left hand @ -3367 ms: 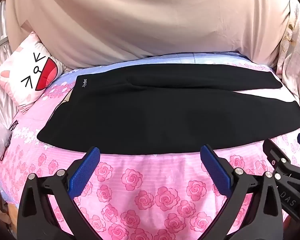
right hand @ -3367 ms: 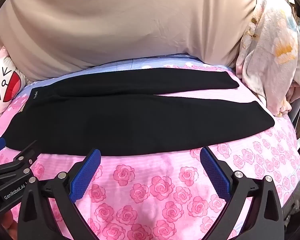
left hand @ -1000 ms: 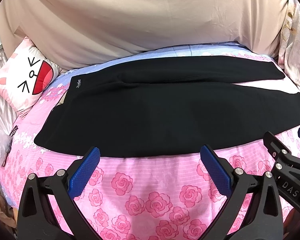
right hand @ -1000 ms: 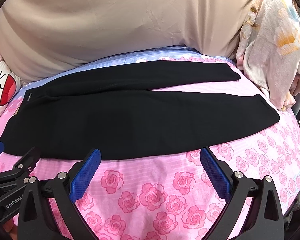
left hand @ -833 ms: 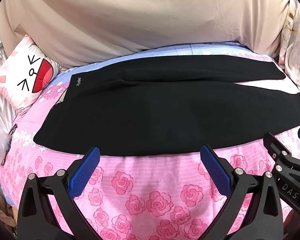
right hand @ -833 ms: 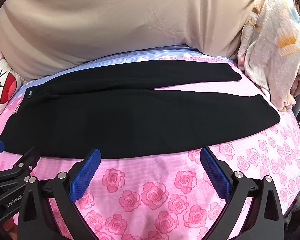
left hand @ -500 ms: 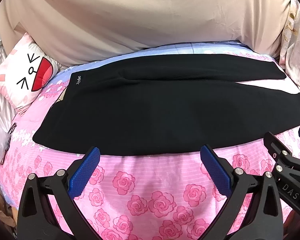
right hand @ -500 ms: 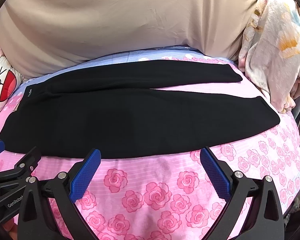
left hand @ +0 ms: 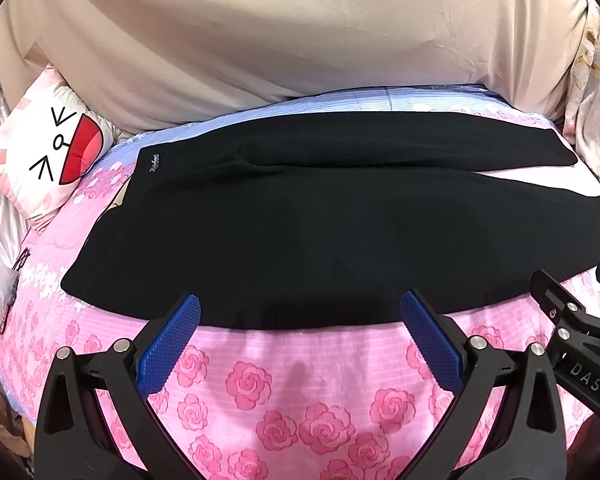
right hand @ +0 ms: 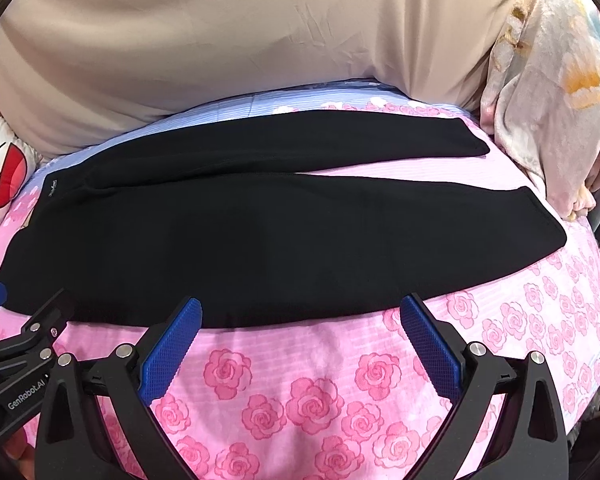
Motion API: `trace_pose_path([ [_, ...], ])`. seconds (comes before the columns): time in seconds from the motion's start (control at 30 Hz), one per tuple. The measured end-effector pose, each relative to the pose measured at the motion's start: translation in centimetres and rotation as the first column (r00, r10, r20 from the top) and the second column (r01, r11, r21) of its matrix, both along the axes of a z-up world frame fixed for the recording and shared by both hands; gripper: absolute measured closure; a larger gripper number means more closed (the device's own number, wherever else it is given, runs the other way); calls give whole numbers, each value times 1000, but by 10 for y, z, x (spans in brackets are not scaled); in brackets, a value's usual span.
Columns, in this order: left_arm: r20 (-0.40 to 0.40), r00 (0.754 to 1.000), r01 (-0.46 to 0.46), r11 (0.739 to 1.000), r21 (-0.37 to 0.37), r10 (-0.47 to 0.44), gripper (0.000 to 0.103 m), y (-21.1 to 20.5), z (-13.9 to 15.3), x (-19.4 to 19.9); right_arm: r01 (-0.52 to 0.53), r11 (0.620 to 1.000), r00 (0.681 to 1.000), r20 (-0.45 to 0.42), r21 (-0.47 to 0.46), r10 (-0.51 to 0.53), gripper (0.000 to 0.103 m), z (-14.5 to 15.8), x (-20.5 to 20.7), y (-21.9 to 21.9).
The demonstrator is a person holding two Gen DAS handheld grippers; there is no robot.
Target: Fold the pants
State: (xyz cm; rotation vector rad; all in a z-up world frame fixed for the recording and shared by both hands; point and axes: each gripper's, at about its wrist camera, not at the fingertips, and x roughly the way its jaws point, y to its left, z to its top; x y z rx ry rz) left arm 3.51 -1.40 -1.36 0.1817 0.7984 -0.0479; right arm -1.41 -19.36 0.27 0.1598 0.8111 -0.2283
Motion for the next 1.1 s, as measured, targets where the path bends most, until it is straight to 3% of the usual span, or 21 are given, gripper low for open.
trace_pose_path([
  [0.1, -3, 1000, 1, 1000, 8, -1, 5, -2, 0, 6, 0, 1000, 1000, 8, 3, 0, 5, -1, 5, -5],
  [0.2, -2, 1000, 2, 1000, 4, -2, 5, -2, 0, 14, 38, 999, 995, 90, 26, -40, 5, 7, 4, -28],
  [0.27, 2, 1000, 0, 1000, -1, 0, 5, -1, -1, 21, 40, 993, 992, 112, 110, -53, 5, -1, 9, -58],
  [0.3, 0, 1000, -3, 1000, 2, 3, 5, -1, -2, 24, -13, 982, 996, 85, 187, -3, 6, -8, 21, -80],
  [0.33, -1, 1000, -13, 1000, 8, 13, 5, 0, -3, 30, -15, 980, 998, 65, 198, 2, 8, -11, 29, -93],
  [0.43, -5, 999, -41, 999, 9, 41, 5, 4, -6, 43, 114, 991, 991, 69, 71, -119, 6, -8, 54, -155],
  [0.5, -15, 998, -57, 998, 3, 57, 5, 6, -9, 51, 146, 989, 988, 42, 31, -148, 6, -7, 78, -197],
  [0.67, -22, 995, -94, 996, -2, 94, 5, 7, -15, 73, 223, 966, 975, -7, 130, -224, 6, -12, 146, -314],
  [0.83, -7, 995, -95, 995, -2, 95, 5, -1, -16, 92, 200, 979, 978, -59, 25, -198, 6, -19, 217, -358],
  [1.1, -57, 995, -86, 996, -28, 84, 5, 6, -19, 120, 148, 986, 980, -146, 83, -135, 18, -51, 287, -391],
])
